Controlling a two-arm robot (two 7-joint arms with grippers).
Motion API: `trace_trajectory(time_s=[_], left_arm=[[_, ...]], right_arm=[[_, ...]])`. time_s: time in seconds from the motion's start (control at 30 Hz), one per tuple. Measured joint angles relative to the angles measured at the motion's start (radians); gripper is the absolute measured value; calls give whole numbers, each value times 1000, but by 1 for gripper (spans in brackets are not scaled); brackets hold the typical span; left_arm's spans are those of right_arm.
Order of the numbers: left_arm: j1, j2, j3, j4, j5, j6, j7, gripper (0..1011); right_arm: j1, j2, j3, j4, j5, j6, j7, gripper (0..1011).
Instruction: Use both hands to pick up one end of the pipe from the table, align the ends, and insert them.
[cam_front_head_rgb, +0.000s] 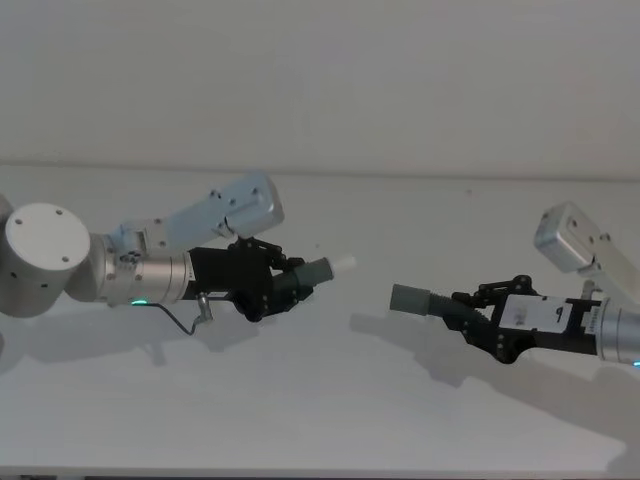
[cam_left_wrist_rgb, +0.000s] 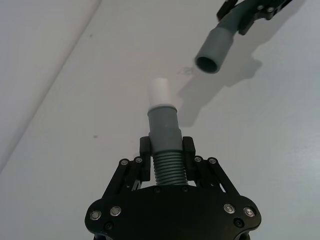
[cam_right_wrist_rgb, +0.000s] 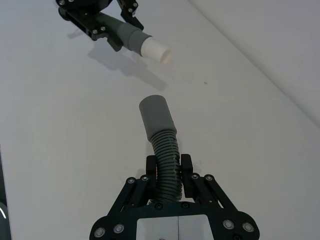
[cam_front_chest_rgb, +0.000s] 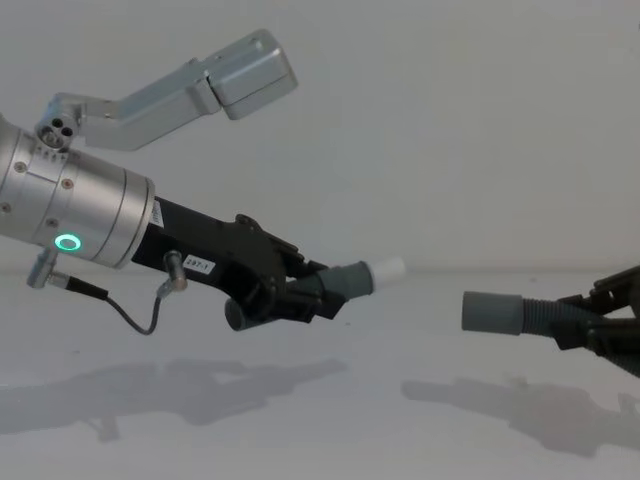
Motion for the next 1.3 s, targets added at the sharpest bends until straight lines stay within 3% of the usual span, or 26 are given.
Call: trace_trajectory(time_s=[1.3], left_arm=[[-26,-1,41,25,-38,-44,-37,366]], right_arm=[[28,-26,-20,49,79,17,13,289]])
